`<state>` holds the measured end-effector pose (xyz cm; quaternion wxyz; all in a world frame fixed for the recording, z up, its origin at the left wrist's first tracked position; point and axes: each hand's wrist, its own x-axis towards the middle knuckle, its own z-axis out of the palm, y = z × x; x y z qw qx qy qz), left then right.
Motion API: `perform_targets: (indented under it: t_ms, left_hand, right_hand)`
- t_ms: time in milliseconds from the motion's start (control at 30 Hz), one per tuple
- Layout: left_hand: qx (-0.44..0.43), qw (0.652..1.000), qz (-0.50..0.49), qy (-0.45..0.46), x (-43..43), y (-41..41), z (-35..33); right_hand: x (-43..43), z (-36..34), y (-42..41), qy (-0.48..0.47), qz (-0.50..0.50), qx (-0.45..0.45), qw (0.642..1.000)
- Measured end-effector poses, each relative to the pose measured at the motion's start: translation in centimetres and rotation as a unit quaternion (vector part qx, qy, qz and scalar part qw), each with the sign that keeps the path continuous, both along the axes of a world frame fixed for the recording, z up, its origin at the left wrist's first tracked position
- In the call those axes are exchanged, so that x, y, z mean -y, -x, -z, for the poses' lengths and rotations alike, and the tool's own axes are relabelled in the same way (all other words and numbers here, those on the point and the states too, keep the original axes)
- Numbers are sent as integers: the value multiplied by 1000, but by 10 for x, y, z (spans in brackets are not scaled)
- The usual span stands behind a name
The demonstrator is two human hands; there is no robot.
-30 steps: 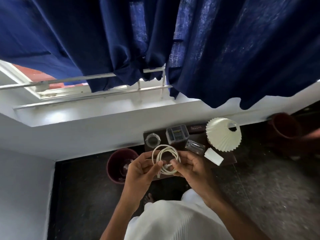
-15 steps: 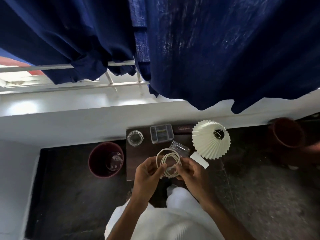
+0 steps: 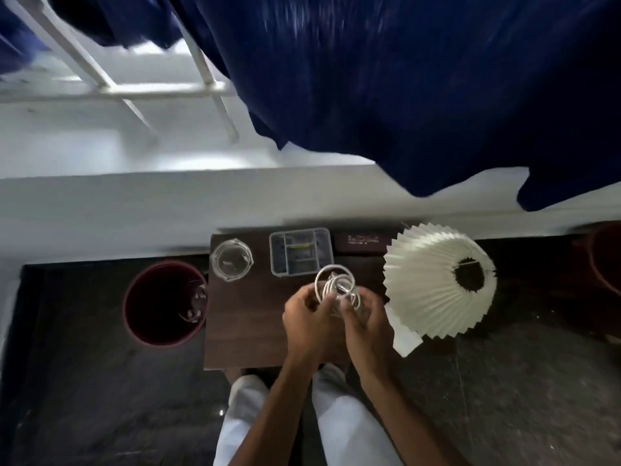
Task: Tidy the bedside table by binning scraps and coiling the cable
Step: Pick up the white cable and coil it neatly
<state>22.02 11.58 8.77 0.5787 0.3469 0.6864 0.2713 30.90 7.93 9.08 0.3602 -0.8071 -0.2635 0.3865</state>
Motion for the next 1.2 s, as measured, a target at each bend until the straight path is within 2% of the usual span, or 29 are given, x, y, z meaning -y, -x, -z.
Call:
perform_targets:
  t_ms: [100,200,300,400,533,667,867,1000,1200]
  left_hand:
    - [29,999,-3,17,-13,-22,35]
    - [4,1000,-6,16,-23,-42,55]
    - [-24,999,-6,24,-29,-58,66]
    - [-68,997,11,20,-33,-70,77]
    - [-102,994,29,26,-41,-79,84]
    - [-94,994,38,34,-49,-92,94]
    - [-78,995,47,34,-60,-113,106]
    - [-89,988,106,70,-68,-118,122]
    - [-126,965,220,73,-78,-117,134]
  right_hand:
    - [-6,33,-2,-32,11,70,997]
    - [-9,60,-3,-43,25,117,992]
    - [-5,71,-6,-57,28,118,991]
    - [10,76,-9,-52,31,68,996]
    - [41,85,-5,-45,39,46,997]
    - [77,95,-3,6,20,75,997]
    - [110,103,1,20,9,56,998]
    - [121,112,2,32,-22,73,997]
    - [122,115,7,28,-75,70,994]
